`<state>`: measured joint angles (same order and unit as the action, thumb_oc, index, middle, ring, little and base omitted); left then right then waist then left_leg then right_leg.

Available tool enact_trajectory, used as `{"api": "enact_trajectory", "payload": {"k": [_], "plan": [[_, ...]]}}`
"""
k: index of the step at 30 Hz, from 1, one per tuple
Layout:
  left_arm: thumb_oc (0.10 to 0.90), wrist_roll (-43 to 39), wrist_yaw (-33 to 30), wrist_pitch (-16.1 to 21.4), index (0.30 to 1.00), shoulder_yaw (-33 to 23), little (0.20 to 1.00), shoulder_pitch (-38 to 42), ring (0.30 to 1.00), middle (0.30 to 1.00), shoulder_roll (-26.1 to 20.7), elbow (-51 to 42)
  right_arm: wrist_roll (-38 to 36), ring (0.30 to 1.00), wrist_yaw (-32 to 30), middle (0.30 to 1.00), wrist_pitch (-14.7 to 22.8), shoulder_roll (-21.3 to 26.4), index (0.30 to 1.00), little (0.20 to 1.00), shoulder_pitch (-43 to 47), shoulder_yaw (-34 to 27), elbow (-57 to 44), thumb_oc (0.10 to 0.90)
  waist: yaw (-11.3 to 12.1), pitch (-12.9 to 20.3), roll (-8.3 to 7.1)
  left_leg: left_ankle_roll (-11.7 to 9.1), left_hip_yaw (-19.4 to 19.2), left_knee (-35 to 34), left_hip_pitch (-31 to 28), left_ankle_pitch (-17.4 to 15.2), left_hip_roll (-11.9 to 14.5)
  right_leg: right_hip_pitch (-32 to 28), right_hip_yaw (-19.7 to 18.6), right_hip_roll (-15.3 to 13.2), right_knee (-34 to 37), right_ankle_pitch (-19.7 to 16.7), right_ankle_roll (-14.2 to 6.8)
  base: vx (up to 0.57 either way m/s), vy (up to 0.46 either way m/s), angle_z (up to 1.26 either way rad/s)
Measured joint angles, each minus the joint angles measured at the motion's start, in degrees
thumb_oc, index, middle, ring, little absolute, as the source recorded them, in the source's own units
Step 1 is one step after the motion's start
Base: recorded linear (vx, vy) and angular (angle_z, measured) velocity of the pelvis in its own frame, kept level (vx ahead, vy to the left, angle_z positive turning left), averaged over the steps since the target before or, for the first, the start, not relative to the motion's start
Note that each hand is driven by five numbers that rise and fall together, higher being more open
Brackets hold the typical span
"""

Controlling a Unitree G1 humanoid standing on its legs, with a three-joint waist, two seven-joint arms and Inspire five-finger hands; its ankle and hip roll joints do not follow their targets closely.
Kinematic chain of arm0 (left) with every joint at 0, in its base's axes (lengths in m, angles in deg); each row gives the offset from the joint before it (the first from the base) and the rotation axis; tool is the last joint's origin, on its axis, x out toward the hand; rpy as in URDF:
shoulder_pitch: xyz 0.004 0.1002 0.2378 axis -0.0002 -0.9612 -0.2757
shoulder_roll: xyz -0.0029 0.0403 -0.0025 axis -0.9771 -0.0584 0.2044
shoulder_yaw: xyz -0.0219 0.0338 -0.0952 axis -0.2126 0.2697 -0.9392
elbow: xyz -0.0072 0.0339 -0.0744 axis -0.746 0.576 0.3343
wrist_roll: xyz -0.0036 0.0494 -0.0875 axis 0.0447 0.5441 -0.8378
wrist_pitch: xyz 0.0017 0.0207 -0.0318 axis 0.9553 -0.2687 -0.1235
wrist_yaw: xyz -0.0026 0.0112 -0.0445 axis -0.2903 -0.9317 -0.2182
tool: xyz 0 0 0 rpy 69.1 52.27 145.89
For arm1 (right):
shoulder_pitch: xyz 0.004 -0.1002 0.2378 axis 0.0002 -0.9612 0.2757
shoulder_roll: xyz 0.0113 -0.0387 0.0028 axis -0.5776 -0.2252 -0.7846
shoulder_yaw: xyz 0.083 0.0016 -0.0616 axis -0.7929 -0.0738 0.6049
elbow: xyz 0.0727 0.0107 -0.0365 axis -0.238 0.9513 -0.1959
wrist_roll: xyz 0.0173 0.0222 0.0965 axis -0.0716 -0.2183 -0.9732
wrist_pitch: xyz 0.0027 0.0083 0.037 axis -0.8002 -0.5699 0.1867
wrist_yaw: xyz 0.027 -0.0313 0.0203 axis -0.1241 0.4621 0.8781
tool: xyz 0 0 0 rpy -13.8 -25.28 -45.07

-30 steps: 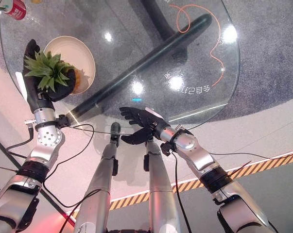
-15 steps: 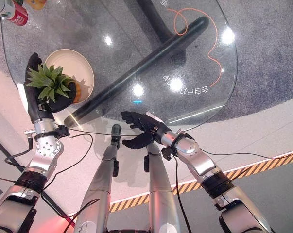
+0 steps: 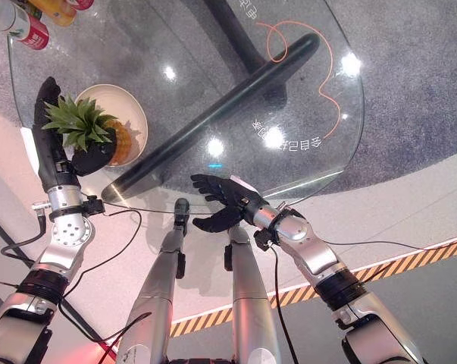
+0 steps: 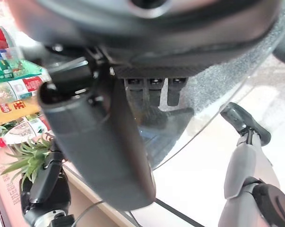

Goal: Pick up the fruit to the plate

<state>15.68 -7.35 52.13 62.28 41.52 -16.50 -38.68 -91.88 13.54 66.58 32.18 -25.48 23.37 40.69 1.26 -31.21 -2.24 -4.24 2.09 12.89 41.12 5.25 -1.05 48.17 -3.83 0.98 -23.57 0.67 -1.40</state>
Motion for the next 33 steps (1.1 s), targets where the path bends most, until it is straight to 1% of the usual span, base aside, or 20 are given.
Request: {"api": "enact_trajectory", "payload": {"k": [6, 9, 14, 19, 23, 33], "plan": [[0.8, 1.96, -2.22, 0.32, 0.9, -0.29, 0.9, 0.41, 0.9, 0.9, -1.13, -4.29, 0.04, 0.9, 0.0, 0.9, -0.67, -0.01, 0.9, 0.9, -0.01, 0.01, -0.16, 0.8, 0.01, 0.0, 0.01, 0.29, 0.0, -0.05, 0.0, 0.16, 0.01, -0.04, -0.01, 0.02, -0.16, 0.0, 0.01, 0.0, 0.0, 0.0], [0.8, 3.31, -2.42, 0.6, 0.9, -0.53, 0.9, 0.42, 0.9, 0.9, -1.93, -6.18, 0.12, 0.9, 0.0, 0.9, -1.11, -0.04, 0.9, 0.9, -0.03, 0.01, -0.17, 0.8, 0.05, 0.0, 0.01, 0.3, 0.0, 0.01, -0.02, 0.16, 0.0, -0.08, -0.01, 0.02, -0.21, -0.01, 0.02, 0.0, 0.0, 0.0], [0.8, 3.35, -2.24, 0.61, 0.9, -1.74, 0.9, 0.22, 0.9, 0.9, -1.99, -9.45, 0.84, 0.9, 0.0, 0.9, -1.3, -0.08, 0.9, 0.9, -0.6, -0.01, -1.5, 0.8, 0.13, -0.01, 0.02, 0.31, 0.01, 0.19, -0.24, 0.17, -0.01, -0.39, -0.03, 0.06, -0.21, -0.15, 0.21, 0.0, 0.0, 0.0], [0.8, 3.66, -2.04, 0.64, 0.9, -2.68, 0.9, -0.7, 0.9, 0.9, -2.01, -10.43, 1.06, 0.9, 0.03, 0.9, -1.32, -0.4, 0.9, 0.9, -1.75, -0.58, -3.08, 0.8, 0.21, 0.1, 0.35, 0.12, 0.07, 0.05, -2.3, -0.14, 0.01, -2.56, -0.02, 0.03, 0.49, -0.01, 0.22, 0.0, 0.0, 0.0], [0.8, 3.64, -1.9, 0.64, 0.9, -3.24, 0.9, -1.52, 0.9, 0.9, -2.14, -12.01, 1.09, 0.9, 0.07, 0.9, -1.3, -0.42, 0.9, 0.9, -2.45, -1.36, -3.55, 0.8, 0.29, 0.05, 0.61, 0.14, 0.07, 0.06, -2.41, -0.15, -0.09, -2.8, -0.01, -0.06, 0.65, -0.09, 0.29, 0.0, 0.0, 0.0], [0.8, 3.02, -0.95, 0.59, 0.9, -4.32, 0.9, -3.21, 0.9, 0.9, -2.13, -11.91, 2.22, 0.9, 0.11, 0.9, -1.32, -0.44, 0.9, 0.9, -2.93, -1.37, -3.58, 0.8, 0.36, 0.03, 0.64, 0.48, 0.16, -0.37, -2.54, 0.04, 0.06, -3.01, 0.09, 0.02, 0.77, -0.09, 0.3, 0.0, 0.0, 0.0]]}}
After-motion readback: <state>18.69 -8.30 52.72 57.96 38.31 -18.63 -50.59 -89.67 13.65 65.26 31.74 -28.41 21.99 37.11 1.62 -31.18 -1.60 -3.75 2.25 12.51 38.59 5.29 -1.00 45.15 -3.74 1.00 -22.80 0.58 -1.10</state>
